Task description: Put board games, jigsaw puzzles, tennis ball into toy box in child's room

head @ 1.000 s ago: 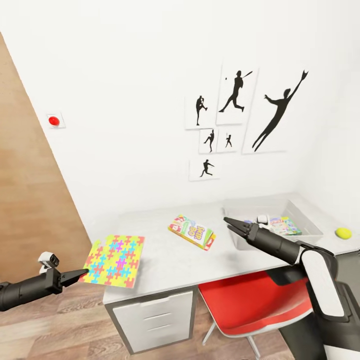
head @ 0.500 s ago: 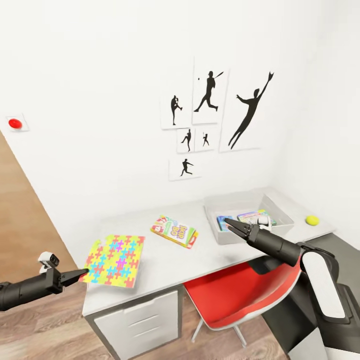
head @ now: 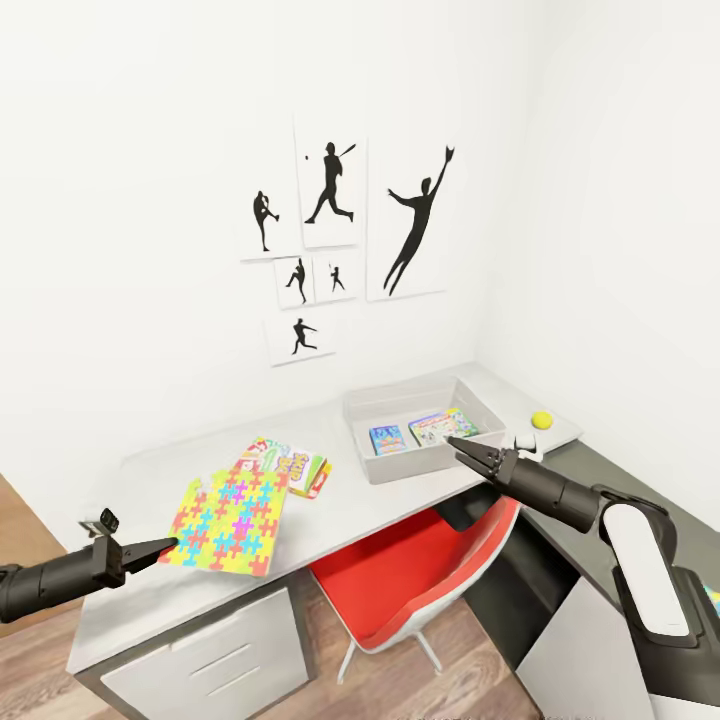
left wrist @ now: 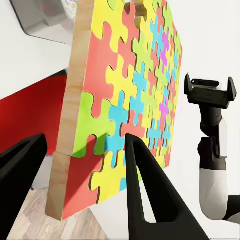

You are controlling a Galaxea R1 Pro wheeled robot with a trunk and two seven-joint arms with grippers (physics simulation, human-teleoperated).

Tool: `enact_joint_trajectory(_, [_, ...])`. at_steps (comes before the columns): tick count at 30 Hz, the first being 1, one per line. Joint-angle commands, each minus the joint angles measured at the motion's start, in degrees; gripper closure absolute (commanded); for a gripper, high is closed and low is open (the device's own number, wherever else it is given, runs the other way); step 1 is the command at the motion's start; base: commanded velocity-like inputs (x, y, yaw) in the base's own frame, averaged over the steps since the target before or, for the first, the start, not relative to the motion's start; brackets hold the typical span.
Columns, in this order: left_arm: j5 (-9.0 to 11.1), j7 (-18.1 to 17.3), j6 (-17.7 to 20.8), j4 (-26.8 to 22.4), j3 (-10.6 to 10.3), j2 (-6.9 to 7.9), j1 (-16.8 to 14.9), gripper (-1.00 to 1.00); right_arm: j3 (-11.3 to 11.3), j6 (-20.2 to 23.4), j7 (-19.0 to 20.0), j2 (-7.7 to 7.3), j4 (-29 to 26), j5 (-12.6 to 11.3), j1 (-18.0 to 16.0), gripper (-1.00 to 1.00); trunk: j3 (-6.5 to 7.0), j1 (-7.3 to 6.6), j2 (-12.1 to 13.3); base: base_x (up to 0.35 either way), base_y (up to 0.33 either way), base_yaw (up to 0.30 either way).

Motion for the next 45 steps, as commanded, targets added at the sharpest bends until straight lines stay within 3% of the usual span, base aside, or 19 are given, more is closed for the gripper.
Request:
enact_joint_trajectory(1, [-0.02,-0.25,0.59,-0.05,0.0,0.02,-0.02,1.0,-0.06,0.22,0.51,0.0,0.06,0.43,-0.07,-1.0,-0.12,0.04,-0.13,0.0,-0.291,-0.279])
enact_joint_trajectory(7, [-0.06,-0.25,0.59,-0.04,0.02,0.01,-0.02,1.0,-0.06,-0.05,0.51,0.16,0.14,0.43,-0.07,-1.0,-0.12,0.04,-0.13,0.0,-0.293,-0.197])
enact_joint_trajectory(19, [-0.07,-0.25,0.59,-0.03,0.06,0.0,-0.02,1.0,-0.03,-5.51,0.54,0.01,0.15,0.43,1.94,-1.0,-0.12,0.04,-0.13,0.069,-0.226,-0.019])
enact_joint_trajectory(45, [-0.07,-0.25,0.59,-0.06,0.4,0.13,-0.02,1.0,-0.15,-5.82,3.24,-0.11,0.15,0.13,2.21,-1.0,-0.58,0.04,-0.13,0.098,-0.099,-0.047])
